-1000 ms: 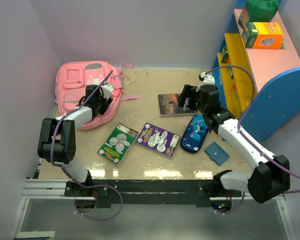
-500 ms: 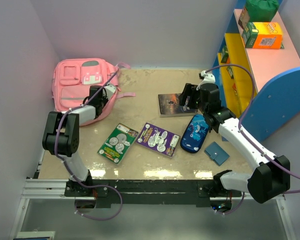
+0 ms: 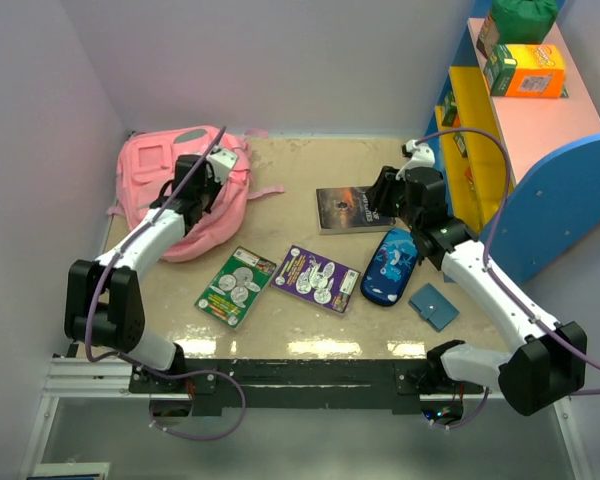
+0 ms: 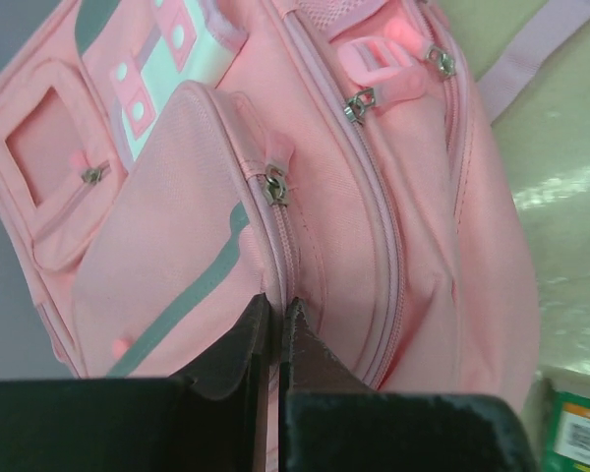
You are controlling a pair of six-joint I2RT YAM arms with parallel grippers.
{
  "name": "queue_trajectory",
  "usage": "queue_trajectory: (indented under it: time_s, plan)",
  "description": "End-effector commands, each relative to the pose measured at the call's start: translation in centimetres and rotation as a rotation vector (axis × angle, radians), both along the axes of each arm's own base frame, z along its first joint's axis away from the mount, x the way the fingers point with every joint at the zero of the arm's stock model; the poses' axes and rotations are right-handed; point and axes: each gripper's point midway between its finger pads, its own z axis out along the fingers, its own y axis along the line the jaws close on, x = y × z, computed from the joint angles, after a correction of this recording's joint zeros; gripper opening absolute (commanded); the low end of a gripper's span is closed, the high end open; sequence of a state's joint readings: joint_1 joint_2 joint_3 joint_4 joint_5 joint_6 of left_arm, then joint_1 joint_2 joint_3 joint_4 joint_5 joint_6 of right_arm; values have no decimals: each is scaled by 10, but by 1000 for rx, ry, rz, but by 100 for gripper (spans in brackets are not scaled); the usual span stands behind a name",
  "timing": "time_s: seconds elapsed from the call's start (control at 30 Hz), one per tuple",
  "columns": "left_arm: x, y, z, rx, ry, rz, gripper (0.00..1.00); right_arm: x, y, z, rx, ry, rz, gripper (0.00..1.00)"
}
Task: Pack the student bag
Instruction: Move the student bag to the center of the board.
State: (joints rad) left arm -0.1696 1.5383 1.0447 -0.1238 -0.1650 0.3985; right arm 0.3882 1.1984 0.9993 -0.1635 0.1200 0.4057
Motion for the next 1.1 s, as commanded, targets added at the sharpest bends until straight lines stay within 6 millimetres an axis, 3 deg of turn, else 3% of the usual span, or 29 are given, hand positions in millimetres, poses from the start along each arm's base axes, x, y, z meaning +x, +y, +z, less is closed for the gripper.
queue_trajectory:
  time_s: [0.0,0.07,0.13,0.3,0.37,0.47,0.57,0.7,0.73,0.77,0.87,0.93,0.97,1.0,1.03,1.07]
  plan:
    - [-1,-80,87,-163,-153,-175,0,0,2,32,46,-79,2,41]
    - [-13,-110,99,-195,-149,-239,0,-1,2,33,48,-82,4,40]
    - [-20,-136,123,-225,-178,-298,0,-2,3,34,52,-84,8,39]
    - [-31,-165,172,-294,-214,-364,0,-4,0,38,47,-97,1,38]
    - [-41,-177,173,-315,-180,-419,0,-5,-1,37,46,-92,1,38]
    - [-60,-187,164,-340,-151,-464,0,-4,-1,31,29,-79,4,31]
    - [-79,-196,130,-335,-58,-502,0,1,5,26,22,-76,29,31]
    - [-111,-210,87,-357,62,-562,0,7,29,25,30,-49,150,44]
    - [-117,-214,86,-374,57,-578,0,10,33,34,37,-62,162,51]
    - [-126,-217,72,-373,89,-592,0,10,38,33,38,-56,182,55]
    - [-144,-236,61,-405,133,-671,0,3,59,41,14,-92,285,71]
    - [-158,-252,55,-431,181,-751,16,-5,74,36,-18,-113,359,78]
    - [-159,-257,59,-437,180,-773,20,-15,87,32,-29,-123,399,79]
    - [-158,-260,58,-438,189,-786,25,-21,93,45,-40,-203,428,79]
    - [-159,-262,60,-437,198,-801,26,-36,103,25,-56,-202,476,80]
    - [-156,-265,75,-439,170,-814,30,-39,107,34,-45,-280,491,80]
